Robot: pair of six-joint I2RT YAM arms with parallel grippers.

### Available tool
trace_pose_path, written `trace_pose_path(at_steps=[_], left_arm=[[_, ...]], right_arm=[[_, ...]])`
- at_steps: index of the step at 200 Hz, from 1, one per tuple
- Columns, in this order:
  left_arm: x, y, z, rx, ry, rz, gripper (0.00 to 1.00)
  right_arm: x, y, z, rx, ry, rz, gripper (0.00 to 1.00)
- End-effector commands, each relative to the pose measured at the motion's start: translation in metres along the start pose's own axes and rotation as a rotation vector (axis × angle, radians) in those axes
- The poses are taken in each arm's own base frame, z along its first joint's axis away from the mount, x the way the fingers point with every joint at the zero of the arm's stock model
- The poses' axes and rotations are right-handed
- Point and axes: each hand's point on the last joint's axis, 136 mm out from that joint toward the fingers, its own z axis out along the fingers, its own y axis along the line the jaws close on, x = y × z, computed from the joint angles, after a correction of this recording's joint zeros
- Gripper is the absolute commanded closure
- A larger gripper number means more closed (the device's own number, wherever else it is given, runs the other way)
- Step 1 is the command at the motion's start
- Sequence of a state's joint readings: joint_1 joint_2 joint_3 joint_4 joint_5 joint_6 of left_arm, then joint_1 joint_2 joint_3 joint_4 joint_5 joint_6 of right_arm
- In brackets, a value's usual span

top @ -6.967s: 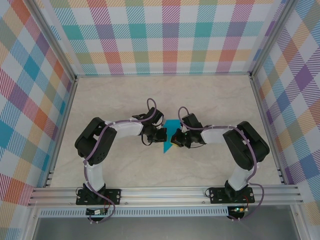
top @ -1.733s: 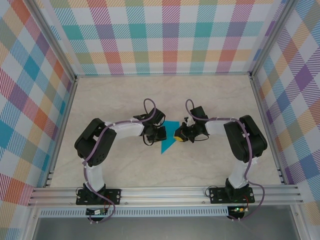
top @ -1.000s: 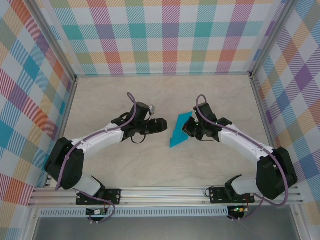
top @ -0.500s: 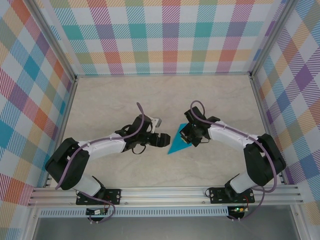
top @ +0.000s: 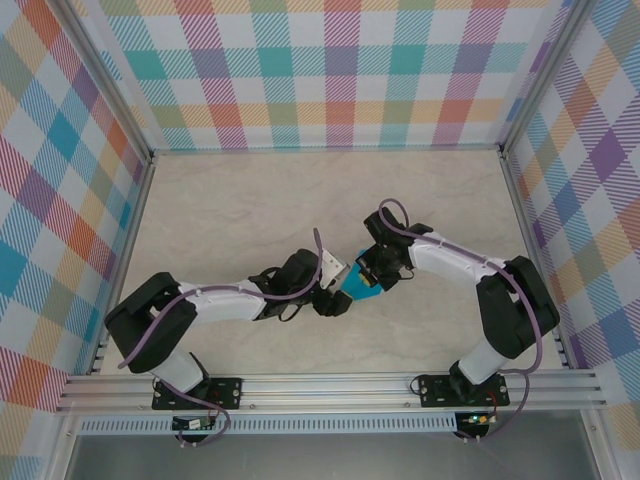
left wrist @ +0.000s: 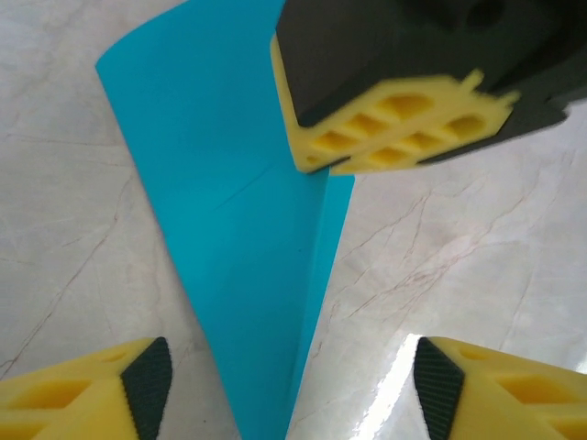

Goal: Fold a paper plane with a square sheet of paper (pick it up from the middle)

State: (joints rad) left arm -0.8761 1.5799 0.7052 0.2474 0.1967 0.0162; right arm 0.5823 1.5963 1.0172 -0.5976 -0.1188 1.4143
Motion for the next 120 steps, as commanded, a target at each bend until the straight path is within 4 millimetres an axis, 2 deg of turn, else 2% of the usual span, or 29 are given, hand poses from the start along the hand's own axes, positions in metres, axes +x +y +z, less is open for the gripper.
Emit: trace_pose_path(at_steps=[1, 16, 68, 109, 120], left_arm=[[-0.006, -0.008, 0.011, 0.023, -0.029, 0.13, 0.36], [-0.001, -0.007, 0.017, 0.022, -0.016, 0.157, 0.41], [-0.005, -0.006, 0.026, 0.028, -0.021, 0.213, 0.56], [-0.006, -0.01, 0.025, 0.048, -0.028, 0.2, 0.59], [-0.007, -0.009, 0.025, 0.046, -0.032, 0.2, 0.63]], right_arm=[[0.005, 0.0, -0.003, 0.024, 0.041, 0.04, 1.0], [0.004, 0.0, -0.004, 0.026, 0.045, 0.045, 1.0], [0.007, -0.001, -0.003, 0.033, 0.077, 0.047, 0.96], [0.008, -0.003, 0.001, 0.043, 0.097, 0.045, 0.95], [0.009, -0.004, 0.002, 0.048, 0.103, 0.046, 0.95]])
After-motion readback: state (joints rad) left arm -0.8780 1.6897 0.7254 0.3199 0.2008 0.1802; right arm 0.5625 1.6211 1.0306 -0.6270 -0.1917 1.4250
